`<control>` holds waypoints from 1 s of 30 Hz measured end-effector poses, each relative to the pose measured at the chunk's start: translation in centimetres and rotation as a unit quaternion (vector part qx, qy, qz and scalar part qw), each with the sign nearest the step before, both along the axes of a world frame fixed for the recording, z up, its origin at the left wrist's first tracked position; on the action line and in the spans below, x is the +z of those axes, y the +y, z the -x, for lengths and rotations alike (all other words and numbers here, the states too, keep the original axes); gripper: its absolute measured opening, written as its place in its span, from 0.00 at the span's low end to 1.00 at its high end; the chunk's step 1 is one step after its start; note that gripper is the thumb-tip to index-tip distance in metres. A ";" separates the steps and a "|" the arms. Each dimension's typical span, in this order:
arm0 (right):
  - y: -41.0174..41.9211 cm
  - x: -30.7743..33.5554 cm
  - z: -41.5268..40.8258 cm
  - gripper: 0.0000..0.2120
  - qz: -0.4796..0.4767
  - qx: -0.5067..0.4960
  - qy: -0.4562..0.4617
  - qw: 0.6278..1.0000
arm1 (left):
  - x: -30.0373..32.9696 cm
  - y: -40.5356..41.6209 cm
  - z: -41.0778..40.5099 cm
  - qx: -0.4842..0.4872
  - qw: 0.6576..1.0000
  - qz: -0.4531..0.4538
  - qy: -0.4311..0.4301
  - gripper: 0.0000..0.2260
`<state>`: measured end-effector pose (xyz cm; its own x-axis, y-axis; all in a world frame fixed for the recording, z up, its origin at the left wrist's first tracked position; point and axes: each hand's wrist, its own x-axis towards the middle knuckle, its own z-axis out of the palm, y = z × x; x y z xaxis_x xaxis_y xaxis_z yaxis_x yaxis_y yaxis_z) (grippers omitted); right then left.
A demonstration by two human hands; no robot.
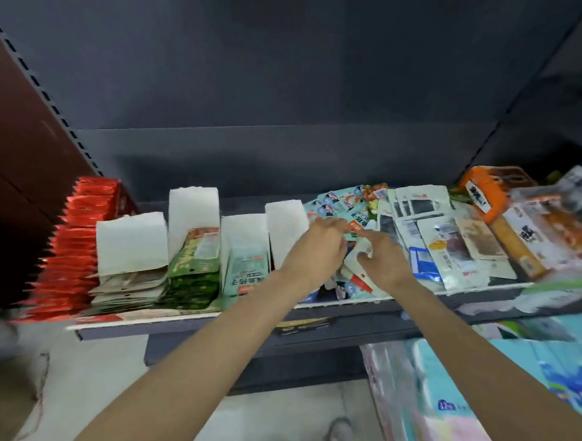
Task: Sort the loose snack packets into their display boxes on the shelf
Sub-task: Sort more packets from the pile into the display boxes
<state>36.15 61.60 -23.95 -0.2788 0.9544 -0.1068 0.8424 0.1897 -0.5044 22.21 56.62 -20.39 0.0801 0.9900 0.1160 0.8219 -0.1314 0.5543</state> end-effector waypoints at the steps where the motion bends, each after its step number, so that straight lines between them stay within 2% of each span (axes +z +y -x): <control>1: 1.1 -0.6 -1.7 0.24 0.007 0.009 -0.022 1.000 | -0.9 1.3 -1.6 -0.004 0.999 0.027 0.016 0.10; 4: 4.3 -1.7 -6.1 0.30 0.043 0.061 -0.070 0.995 | -3.7 4.9 -4.9 0.026 0.993 0.104 0.045 0.08; 8: 7.3 -2.4 -9.3 0.34 0.086 0.120 -0.098 0.984 | -7.0 7.8 -6.9 0.112 0.951 0.266 0.115 0.28; 10: 7.9 -2.9 -10.0 0.34 0.105 0.141 -0.098 0.980 | -8.3 8.7 -7.2 0.153 0.937 0.298 0.099 0.27; 12: 8.2 -3.6 -10.5 0.32 0.109 0.158 -0.097 0.977 | -9.2 9.3 -7.0 0.195 0.931 0.307 0.007 0.13; 14: 8.4 -4.2 -10.8 0.30 0.104 0.164 -0.088 0.977 | -9.3 9.4 -6.2 0.222 0.926 0.303 -0.044 0.09; 15: 8.5 -4.3 -10.9 0.30 0.100 0.163 -0.082 0.978 | -9.0 9.4 -5.8 0.225 0.929 0.292 -0.041 0.09; 17: 8.6 -4.2 -10.9 0.32 0.093 0.167 -0.067 0.979 | -7.9 9.3 -5.4 0.234 0.944 0.233 0.019 0.10; 19: 8.4 -4.0 -10.8 0.38 0.082 0.180 -0.042 0.979 | -6.4 9.3 -5.4 0.234 0.956 0.174 0.042 0.11; 21: 8.1 -3.3 -10.3 0.43 0.070 0.194 -0.005 0.979 | -4.5 9.3 -5.6 0.252 0.957 0.138 -0.032 0.10; 23: 7.5 -2.5 -9.4 0.44 0.036 0.210 0.019 0.977 | -2.7 9.1 -5.6 0.293 0.931 0.128 -0.177 0.10; 26: 6.5 -0.7 -7.4 0.33 -0.064 0.206 0.029 0.976 | -0.4 7.9 -5.1 0.325 0.836 0.123 -0.425 0.10; 28: 5.9 0.8 -5.9 0.25 -0.129 0.181 0.054 0.973 | 1.1 6.5 -4.1 0.308 0.796 0.101 -0.512 0.08; 30: 5.3 2.2 -4.3 0.18 -0.170 0.146 0.109 0.969 | 2.2 4.9 -2.6 0.269 0.768 0.076 -0.576 0.11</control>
